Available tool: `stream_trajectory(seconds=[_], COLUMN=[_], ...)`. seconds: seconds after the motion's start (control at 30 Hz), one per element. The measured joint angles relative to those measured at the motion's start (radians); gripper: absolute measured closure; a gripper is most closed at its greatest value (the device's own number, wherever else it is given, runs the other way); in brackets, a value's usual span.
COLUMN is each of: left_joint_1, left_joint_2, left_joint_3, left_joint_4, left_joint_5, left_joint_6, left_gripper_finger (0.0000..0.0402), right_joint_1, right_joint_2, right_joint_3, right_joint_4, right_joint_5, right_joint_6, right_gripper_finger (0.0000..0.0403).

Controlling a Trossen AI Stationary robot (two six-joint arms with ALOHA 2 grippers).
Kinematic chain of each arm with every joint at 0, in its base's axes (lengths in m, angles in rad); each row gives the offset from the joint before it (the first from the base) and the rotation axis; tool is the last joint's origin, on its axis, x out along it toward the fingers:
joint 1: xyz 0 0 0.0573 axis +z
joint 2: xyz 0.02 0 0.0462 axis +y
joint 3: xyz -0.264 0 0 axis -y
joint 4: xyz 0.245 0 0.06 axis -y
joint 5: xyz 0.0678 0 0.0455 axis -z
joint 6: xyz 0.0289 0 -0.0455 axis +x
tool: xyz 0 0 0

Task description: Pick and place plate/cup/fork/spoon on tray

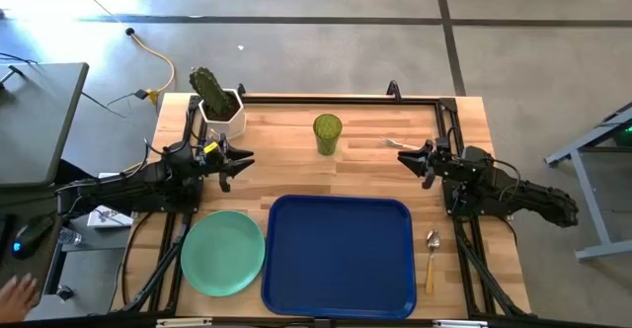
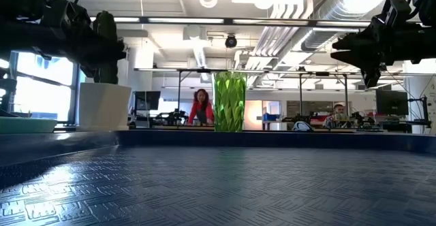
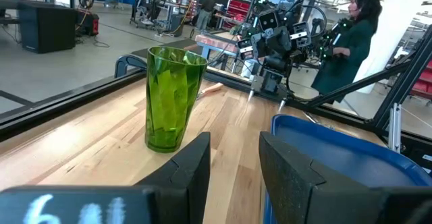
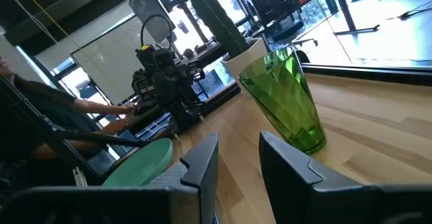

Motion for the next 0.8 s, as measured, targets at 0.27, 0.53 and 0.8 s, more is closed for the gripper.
stream_trajectory(seconds=[0.27,0.53,0.8], left_joint_1=[0.014,0.014,0.014], left_joint_2=[0.0,0.0,0.0], left_joint_3=[0.0,0.0,0.0], left_joint_4=[0.0,-0.003,-0.003], left_joint_5=[0.0,0.0,0.0], left_joint_6=[0.0,0.0,0.0], left_gripper_finger=[0.0287,0.0287,0.0287], right_joint_1=[0.0,0.0,0.0], right_joint_2=[0.0,0.0,0.0], right_joint_3=[0.0,0.0,0.0], right_joint_4=[0.0,0.0,0.0], right_joint_5=[0.0,0.0,0.0], right_joint_6=[0.0,0.0,0.0], right_gripper_finger=[0.0304,0.0304,0.0304])
